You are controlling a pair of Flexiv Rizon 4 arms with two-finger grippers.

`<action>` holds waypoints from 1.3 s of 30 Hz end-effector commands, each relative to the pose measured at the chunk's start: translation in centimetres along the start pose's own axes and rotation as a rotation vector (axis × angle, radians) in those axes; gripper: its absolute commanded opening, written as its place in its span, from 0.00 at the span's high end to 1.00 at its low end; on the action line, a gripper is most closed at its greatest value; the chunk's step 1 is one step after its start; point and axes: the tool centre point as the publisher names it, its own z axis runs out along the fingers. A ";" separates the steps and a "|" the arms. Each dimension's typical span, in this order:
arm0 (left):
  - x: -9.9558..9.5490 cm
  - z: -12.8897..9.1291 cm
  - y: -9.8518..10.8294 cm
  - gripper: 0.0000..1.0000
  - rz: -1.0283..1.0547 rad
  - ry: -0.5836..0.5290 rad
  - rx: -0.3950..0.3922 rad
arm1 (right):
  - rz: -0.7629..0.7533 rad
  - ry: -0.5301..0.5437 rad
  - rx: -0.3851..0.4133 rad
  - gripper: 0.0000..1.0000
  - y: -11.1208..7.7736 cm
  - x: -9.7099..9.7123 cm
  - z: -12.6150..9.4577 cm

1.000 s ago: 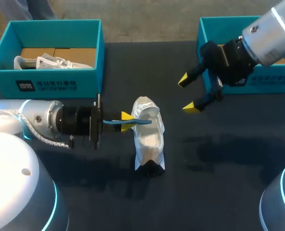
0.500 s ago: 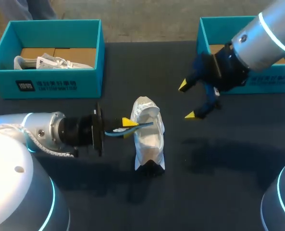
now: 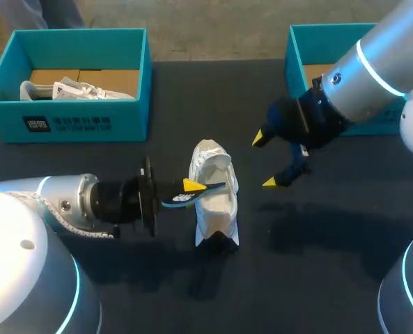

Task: Take the shoe out of the shoebox, open the shoe tongue, remove and reinsert the insole, then place the shoe into the shoebox

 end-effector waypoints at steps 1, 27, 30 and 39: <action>0.4 0.1 0.4 1.00 0.002 -0.007 0.003 | 0.000 -0.005 -0.016 0.00 -0.2 0.1 1.8; 0.8 0.0 0.9 1.00 0.035 0.016 -0.024 | -0.033 0.049 0.126 0.00 0.8 0.5 4.2; 1.1 -0.2 0.9 1.00 0.074 0.044 -0.001 | -0.033 0.049 0.126 0.00 0.8 0.5 4.2; 1.8 -0.3 1.6 1.00 0.116 0.075 -0.004 | -0.001 0.055 0.165 0.00 -0.2 1.1 4.1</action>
